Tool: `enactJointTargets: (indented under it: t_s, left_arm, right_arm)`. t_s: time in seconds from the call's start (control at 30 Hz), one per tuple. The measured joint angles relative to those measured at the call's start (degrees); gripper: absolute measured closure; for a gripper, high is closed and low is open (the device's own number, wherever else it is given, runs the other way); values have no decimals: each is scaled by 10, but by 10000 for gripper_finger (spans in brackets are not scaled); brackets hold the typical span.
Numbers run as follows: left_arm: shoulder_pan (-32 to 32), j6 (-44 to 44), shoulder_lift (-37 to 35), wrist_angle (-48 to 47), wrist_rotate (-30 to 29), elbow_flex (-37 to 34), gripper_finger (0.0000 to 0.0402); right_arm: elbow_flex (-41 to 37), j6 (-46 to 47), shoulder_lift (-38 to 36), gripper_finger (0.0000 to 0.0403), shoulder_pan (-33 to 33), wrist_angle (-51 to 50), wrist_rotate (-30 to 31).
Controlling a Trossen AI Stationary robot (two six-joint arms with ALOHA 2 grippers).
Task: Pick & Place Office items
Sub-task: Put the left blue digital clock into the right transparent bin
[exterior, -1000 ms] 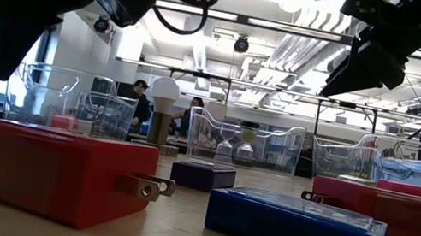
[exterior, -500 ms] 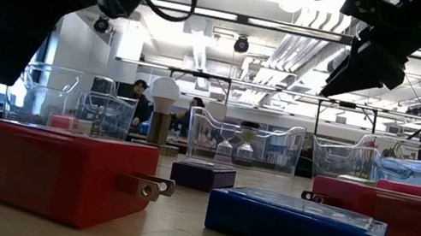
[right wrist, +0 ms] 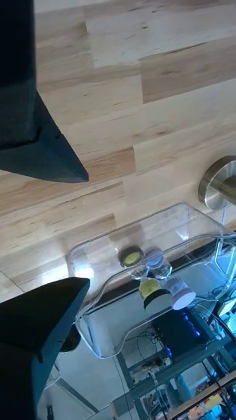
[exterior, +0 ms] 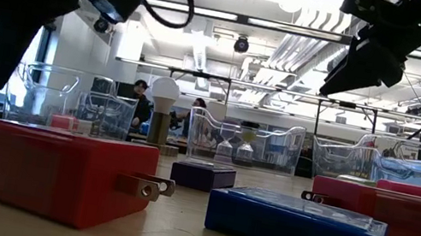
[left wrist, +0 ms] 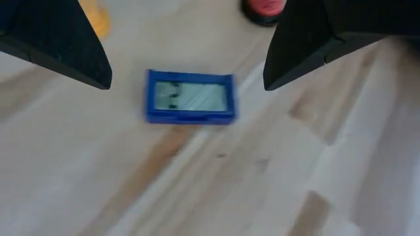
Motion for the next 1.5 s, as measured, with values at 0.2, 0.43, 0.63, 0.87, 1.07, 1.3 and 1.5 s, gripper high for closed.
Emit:
enactJointTargets:
  t_s: [0.2, 0.43, 0.63, 0.87, 1.07, 1.3, 1.5]
  left_arm:
    - [11, 17, -6, -27, 8, -1, 16]
    - [11, 39, -8, 11, 33, -2, 16]
    - [10, 24, -8, 41, 45, -20, 16]
    - [7, 8, -8, 98, 47, -62, 16]
    - [3, 7, -8, 93, 41, -63, 16]
    - [3, 9, -8, 97, 28, -75, 16]
    - [2, 9, -8, 123, 28, -84, 16]
  right_arm:
    - [0, 0, 0, 165, 0, 0, -7]
    - [0, 0, 0, 165, 0, -2, -27]
    - [0, -1, 0, 165, 0, -2, -27]
    - [0, -11, 0, 165, 0, -2, -27]
    - [0, -11, 0, 165, 0, 1, -27]
    - [0, -11, 0, 165, 0, 6, -28]
    - [0, -10, 0, 165, 0, 18, -44]
